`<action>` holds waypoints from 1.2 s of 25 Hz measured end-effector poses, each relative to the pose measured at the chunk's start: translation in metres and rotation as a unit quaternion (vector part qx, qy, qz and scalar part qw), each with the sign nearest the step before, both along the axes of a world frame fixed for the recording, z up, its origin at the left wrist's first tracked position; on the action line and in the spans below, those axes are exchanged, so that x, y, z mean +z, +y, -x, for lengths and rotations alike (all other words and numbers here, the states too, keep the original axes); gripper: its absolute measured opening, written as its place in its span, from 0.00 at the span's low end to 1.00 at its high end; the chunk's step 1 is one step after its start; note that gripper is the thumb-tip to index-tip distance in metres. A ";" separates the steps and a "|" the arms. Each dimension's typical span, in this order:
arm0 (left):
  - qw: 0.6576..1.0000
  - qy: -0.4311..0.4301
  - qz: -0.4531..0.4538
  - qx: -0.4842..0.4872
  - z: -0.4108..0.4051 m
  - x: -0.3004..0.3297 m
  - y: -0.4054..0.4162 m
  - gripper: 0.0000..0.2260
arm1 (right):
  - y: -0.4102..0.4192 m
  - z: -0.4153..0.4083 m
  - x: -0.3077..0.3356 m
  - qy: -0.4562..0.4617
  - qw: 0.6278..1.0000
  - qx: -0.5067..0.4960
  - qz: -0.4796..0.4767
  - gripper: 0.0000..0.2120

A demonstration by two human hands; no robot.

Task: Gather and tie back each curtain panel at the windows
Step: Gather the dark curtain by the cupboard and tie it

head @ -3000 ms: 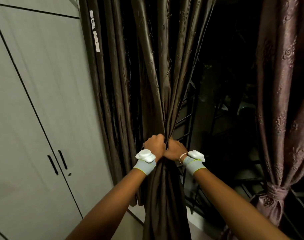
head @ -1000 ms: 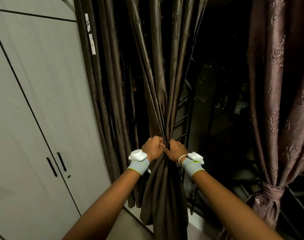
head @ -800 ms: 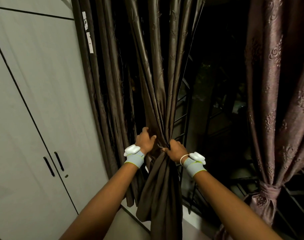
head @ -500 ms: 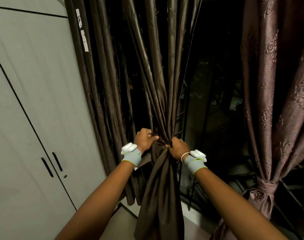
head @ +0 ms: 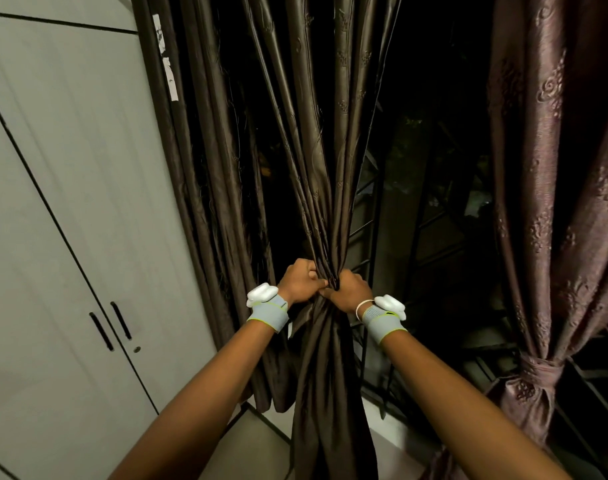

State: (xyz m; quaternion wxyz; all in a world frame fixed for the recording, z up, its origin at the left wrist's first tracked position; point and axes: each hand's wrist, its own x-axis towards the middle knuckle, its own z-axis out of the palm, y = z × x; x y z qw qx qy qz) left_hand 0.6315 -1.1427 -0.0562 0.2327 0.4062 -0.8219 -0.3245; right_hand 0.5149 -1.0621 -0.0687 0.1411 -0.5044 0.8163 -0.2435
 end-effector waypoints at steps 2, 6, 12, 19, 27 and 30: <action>0.999 0.011 -0.034 -0.011 0.002 0.005 0.000 0.10 | 0.000 0.004 -0.004 0.007 1.000 -0.019 0.003 0.26; 0.991 0.115 -0.059 0.040 0.023 0.001 -0.010 0.44 | 0.002 0.008 -0.008 0.002 1.000 -0.012 0.008 0.26; 0.976 0.144 -0.161 0.019 0.062 0.000 0.007 0.24 | 0.007 0.017 -0.017 -0.085 0.994 -0.015 0.062 0.24; 0.985 0.106 -0.137 0.023 0.074 0.004 0.014 0.20 | 0.017 0.026 -0.023 -0.044 0.996 -0.065 0.050 0.33; 0.991 0.014 -0.112 0.067 0.075 0.006 0.009 0.29 | -0.027 0.031 0.000 -0.077 0.993 -0.044 0.075 0.19; 0.994 -0.014 -0.083 0.075 0.076 0.002 0.002 0.25 | -0.031 0.022 -0.009 -0.140 0.987 -0.034 0.077 0.16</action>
